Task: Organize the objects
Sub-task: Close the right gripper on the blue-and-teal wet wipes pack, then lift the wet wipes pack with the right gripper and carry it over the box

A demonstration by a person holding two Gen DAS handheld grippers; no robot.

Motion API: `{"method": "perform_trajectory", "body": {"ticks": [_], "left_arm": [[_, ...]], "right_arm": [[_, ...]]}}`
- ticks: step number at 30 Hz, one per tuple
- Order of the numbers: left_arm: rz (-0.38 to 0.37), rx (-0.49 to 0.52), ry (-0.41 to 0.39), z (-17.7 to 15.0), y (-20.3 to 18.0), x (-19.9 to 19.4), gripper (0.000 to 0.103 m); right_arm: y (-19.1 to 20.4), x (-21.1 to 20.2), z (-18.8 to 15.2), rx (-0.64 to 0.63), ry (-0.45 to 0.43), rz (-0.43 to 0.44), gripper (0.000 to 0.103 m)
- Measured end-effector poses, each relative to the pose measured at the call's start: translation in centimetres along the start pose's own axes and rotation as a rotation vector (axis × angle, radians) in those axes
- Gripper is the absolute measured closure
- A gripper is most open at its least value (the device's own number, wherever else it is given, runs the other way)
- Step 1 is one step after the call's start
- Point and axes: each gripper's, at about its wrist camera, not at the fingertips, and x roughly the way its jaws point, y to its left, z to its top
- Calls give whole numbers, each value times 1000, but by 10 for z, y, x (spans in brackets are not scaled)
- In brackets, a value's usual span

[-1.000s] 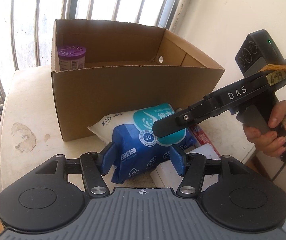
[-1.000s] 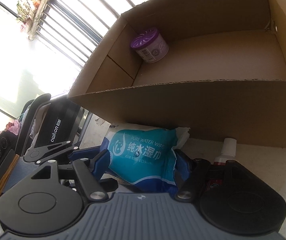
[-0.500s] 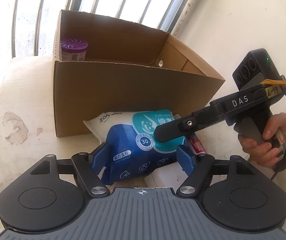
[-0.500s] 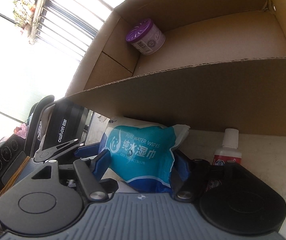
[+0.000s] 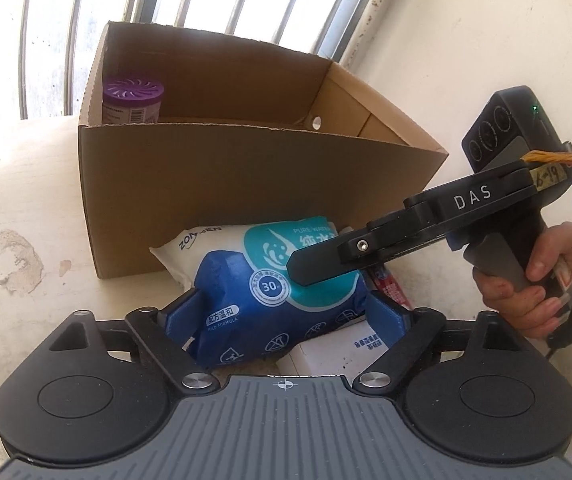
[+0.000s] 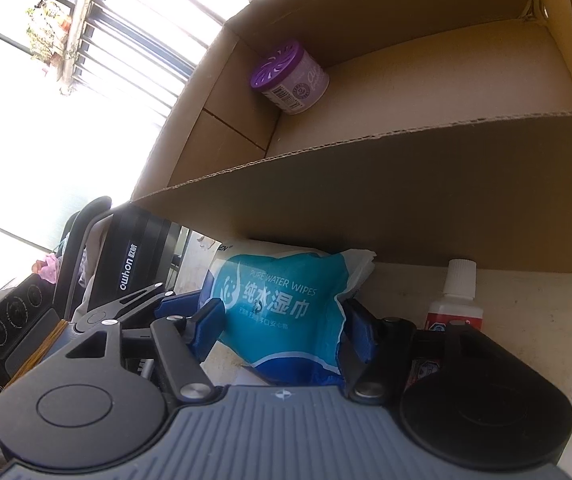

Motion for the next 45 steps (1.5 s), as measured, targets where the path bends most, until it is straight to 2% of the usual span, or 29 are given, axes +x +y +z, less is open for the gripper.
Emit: {"method": "perform_trajectory", "body": {"ticks": [1, 3, 6, 10, 14, 19, 32, 39, 45], "left_arm": [[25, 11, -3, -1, -1, -2, 37], [41, 20, -9, -3, 1, -5, 47], [45, 31, -17, -6, 1, -9, 51], [59, 51, -46, -9, -4, -9, 53], [39, 53, -74, -11, -7, -25, 53], [63, 109, -117, -6, -26, -38, 53], [70, 184, -210, -2, -67, -85, 53], [70, 247, -254, 31, -80, -99, 53], [73, 233, -235, 74, -65, -74, 53]], "right_arm": [[0, 0, -1, -8, -4, 0, 34], [-1, -1, -1, -12, -10, 5, 34], [0, 0, -1, -17, -18, 4, 34], [2, -3, -2, -34, -31, 1, 34], [3, -12, -3, -24, -44, 11, 34], [11, -31, -5, -43, -93, 22, 34], [57, -85, -25, -149, -201, 27, 33], [86, -115, -7, -222, -267, -10, 33], [89, -115, 36, -210, -288, -56, 33]]}}
